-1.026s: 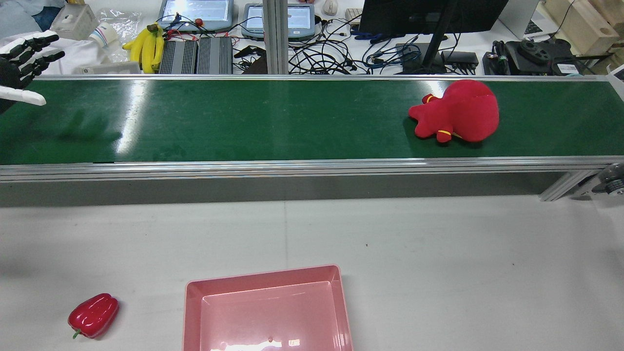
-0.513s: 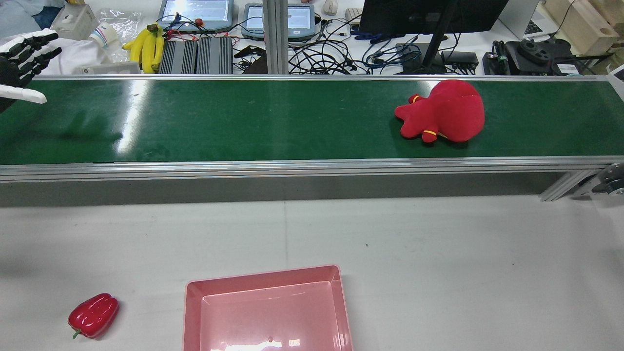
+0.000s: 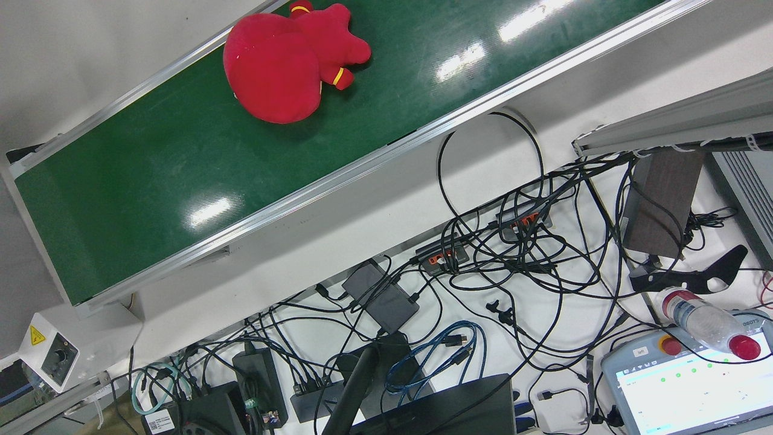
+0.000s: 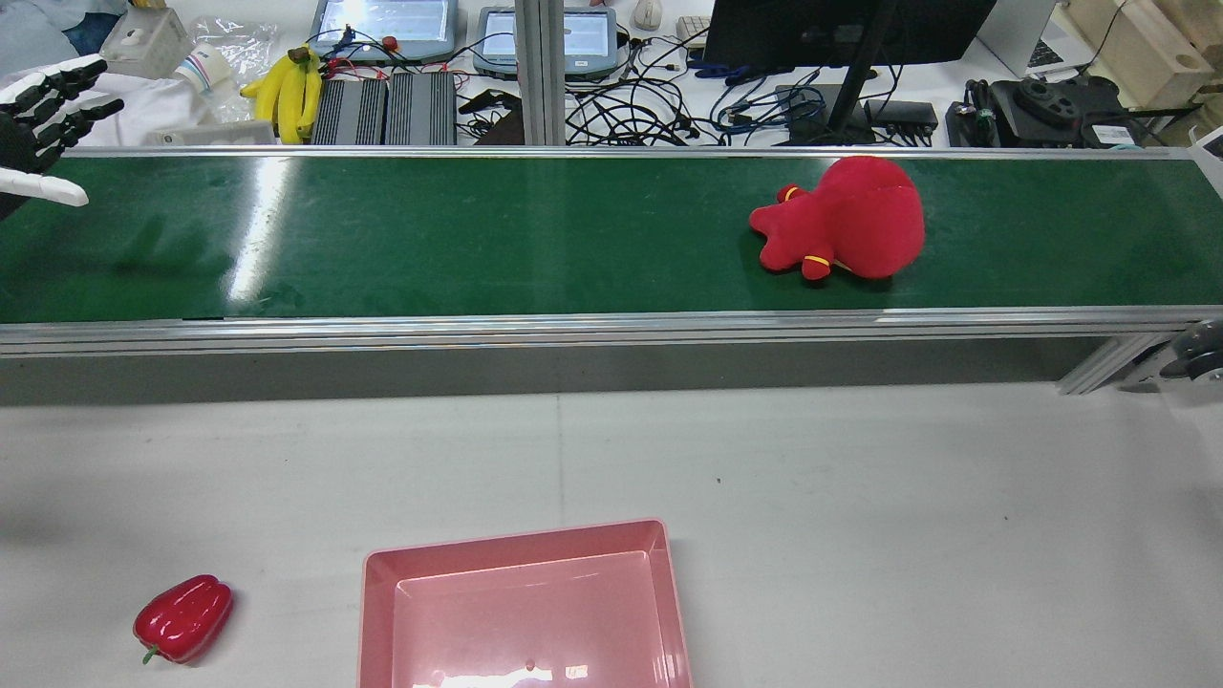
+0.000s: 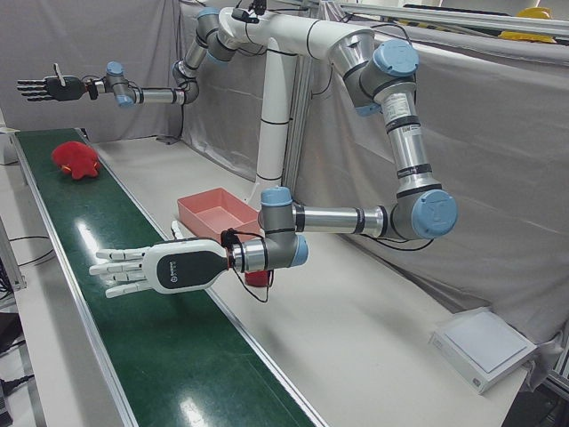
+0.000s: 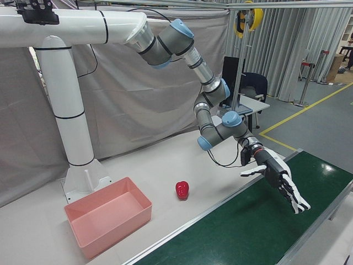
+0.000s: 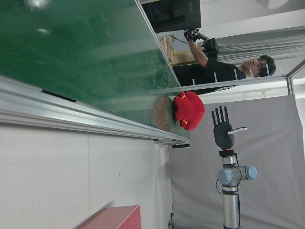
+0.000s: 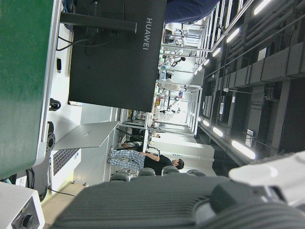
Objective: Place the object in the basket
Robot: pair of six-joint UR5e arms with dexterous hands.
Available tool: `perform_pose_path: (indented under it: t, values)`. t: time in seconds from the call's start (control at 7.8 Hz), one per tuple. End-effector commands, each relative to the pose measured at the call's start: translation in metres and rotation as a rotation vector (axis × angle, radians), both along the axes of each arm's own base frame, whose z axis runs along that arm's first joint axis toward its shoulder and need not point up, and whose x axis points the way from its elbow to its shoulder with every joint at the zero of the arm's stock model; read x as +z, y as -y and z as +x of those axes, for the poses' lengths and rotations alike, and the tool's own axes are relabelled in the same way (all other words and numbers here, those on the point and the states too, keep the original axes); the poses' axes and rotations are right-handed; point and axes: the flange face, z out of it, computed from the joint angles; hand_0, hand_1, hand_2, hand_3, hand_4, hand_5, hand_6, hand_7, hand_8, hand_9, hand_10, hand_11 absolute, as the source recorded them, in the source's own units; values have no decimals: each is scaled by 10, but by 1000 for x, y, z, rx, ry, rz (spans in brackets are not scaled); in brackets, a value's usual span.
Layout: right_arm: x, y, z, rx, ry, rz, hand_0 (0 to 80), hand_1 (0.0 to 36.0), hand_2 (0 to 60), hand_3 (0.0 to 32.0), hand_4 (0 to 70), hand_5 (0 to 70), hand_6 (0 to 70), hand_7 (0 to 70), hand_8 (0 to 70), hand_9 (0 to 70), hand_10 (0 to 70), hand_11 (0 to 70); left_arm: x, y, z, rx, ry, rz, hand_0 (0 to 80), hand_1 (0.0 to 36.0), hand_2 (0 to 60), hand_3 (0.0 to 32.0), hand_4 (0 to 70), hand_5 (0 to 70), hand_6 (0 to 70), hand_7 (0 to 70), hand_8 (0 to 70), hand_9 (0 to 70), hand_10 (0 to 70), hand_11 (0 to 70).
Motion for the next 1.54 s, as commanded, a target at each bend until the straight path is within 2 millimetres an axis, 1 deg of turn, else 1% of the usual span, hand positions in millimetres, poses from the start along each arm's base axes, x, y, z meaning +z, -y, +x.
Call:
perform_pose_path:
  t: [0.0, 0.13, 0.51, 0.77, 0.9, 1.03, 1.15, 1.41]
  values:
    - [0, 0, 0, 0, 0, -1, 0, 0, 0, 0, 0, 0, 0, 0, 0, 0, 0, 0, 2, -1, 0, 1, 6, -8, 594, 164, 0, 0, 66, 164, 21, 20, 79, 130, 0, 0]
    - [0, 0, 0, 0, 0, 1, 0, 0, 0, 0, 0, 0, 0, 0, 0, 0, 0, 0, 3, -1, 0, 1, 6, -10, 589, 160, 0, 0, 63, 164, 19, 16, 74, 123, 0, 0]
    - [0, 0, 0, 0, 0, 1, 0, 0, 0, 0, 0, 0, 0, 0, 0, 0, 0, 0, 2, -1, 0, 1, 4, -9, 574, 162, 0, 0, 59, 166, 17, 17, 67, 114, 0, 0]
    - [0, 0, 0, 0, 0, -1, 0, 0, 0, 0, 0, 0, 0, 0, 0, 0, 0, 0, 1, -1, -1, 0, 4, -7, 573, 161, 0, 0, 62, 189, 20, 22, 76, 126, 0, 0]
    - [0, 0, 0, 0, 0, -1, 0, 0, 0, 0, 0, 0, 0, 0, 0, 0, 0, 0, 2, -1, 0, 1, 4, -9, 583, 160, 0, 0, 62, 197, 23, 27, 80, 132, 0, 0]
    - [0, 0, 0, 0, 0, -1, 0, 0, 0, 0, 0, 0, 0, 0, 0, 0, 0, 0, 1, -1, -1, 0, 4, -7, 606, 139, 0, 0, 59, 194, 23, 27, 81, 134, 0, 0]
    - [0, 0, 0, 0, 0, -1, 0, 0, 0, 0, 0, 0, 0, 0, 0, 0, 0, 0, 1, -1, -2, -2, 4, -9, 632, 131, 0, 0, 58, 190, 24, 29, 84, 137, 0, 0]
    - [0, 0, 0, 0, 0, -1, 0, 0, 0, 0, 0, 0, 0, 0, 0, 0, 0, 0, 1, -1, -2, -2, 4, -7, 634, 133, 0, 0, 59, 185, 24, 30, 85, 139, 0, 0]
